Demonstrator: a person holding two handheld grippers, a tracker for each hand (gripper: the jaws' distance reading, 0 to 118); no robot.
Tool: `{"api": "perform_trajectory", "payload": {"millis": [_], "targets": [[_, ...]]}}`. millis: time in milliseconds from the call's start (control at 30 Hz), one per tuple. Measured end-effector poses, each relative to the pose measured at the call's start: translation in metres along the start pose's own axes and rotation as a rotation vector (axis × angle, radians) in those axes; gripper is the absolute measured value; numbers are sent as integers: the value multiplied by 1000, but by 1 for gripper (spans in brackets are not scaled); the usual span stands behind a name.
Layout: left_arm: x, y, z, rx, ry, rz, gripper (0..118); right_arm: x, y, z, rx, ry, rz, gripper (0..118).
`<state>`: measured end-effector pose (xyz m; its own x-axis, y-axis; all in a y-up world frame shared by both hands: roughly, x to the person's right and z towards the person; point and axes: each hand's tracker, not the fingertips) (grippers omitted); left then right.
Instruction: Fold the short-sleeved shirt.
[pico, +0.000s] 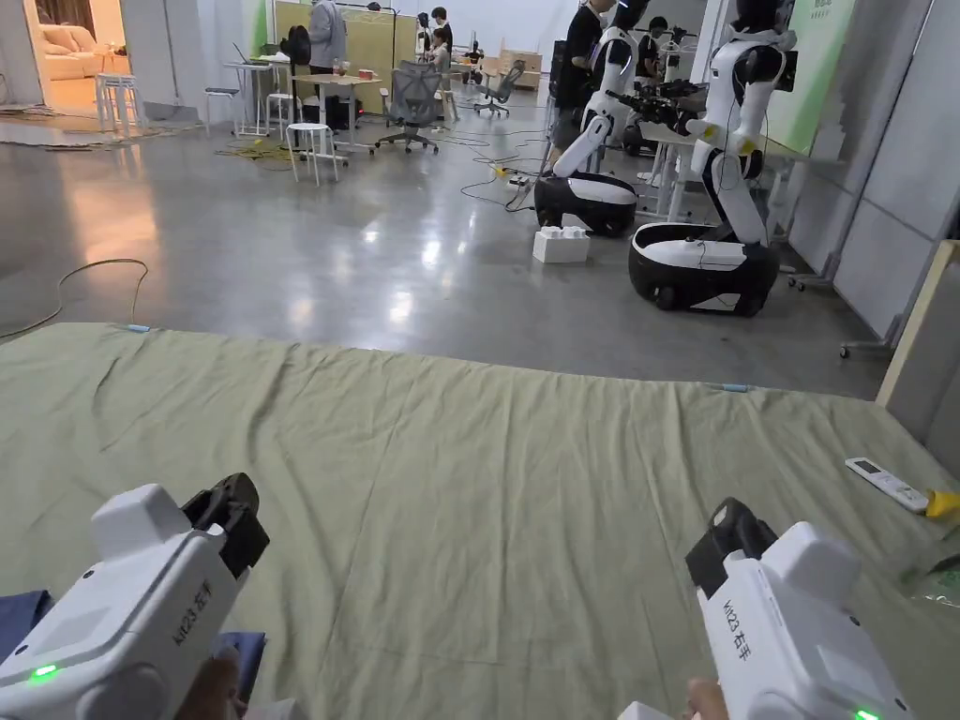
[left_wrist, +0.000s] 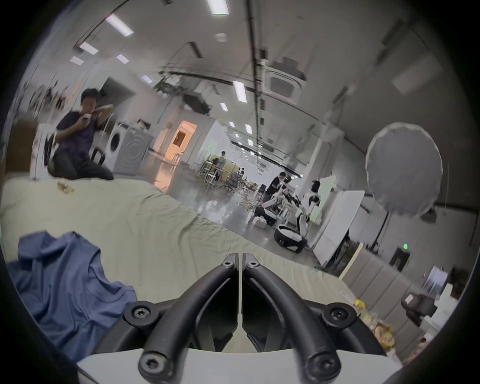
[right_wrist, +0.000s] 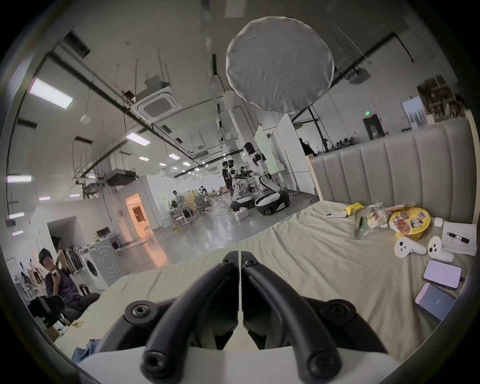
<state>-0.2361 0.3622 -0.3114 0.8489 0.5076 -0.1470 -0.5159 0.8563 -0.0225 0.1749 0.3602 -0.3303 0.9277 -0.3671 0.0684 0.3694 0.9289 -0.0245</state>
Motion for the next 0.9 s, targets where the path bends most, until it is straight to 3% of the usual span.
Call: {"api": "perform_trajectory", "payload": {"millis": [33, 67, 100, 200, 233, 333, 367, 400, 500, 600, 800, 900], "targets": [[0, -2, -2, 8, 11, -55, 2, 0, 2, -1, 0, 9, 33, 2], [2, -3, -4, 10, 20, -92, 2, -5, 3, -4, -4, 33, 121, 2], [7, -5, -5, 19, 35, -245, 2, -10, 3, -6, -7, 46, 227, 2], [33, -21, 0, 16, 6, -779, 2, -36, -8, -8, 40, 122, 883, 2], [39, -28, 0, 11, 18, -960, 2, -47, -15, -8, 161, 193, 1179, 2], [47, -48, 7, 24, 60, -1430, 2, -46, -44, -9, 186, 192, 1579, 2], [46, -54, 8, 18, 65, -1537, 2, -45, -47, -7, 172, 205, 1616, 2], [45, -57, 10, 19, 60, -1601, 2, -44, -48, -6, 161, 214, 1613, 2], [19, -68, -16, -6, 42, -1579, 2, -42, -47, -5, 151, 200, 1565, 2], [23, -57, -14, -13, 52, -1399, 2, -44, -42, -5, 128, 167, 1399, 2], [21, -30, -15, -22, 2, -705, 2, -40, -18, -5, 52, 111, 767, 2], [26, -24, -4, 6, -10, -466, 2, -32, -16, -4, -11, 85, 479, 2]]}}
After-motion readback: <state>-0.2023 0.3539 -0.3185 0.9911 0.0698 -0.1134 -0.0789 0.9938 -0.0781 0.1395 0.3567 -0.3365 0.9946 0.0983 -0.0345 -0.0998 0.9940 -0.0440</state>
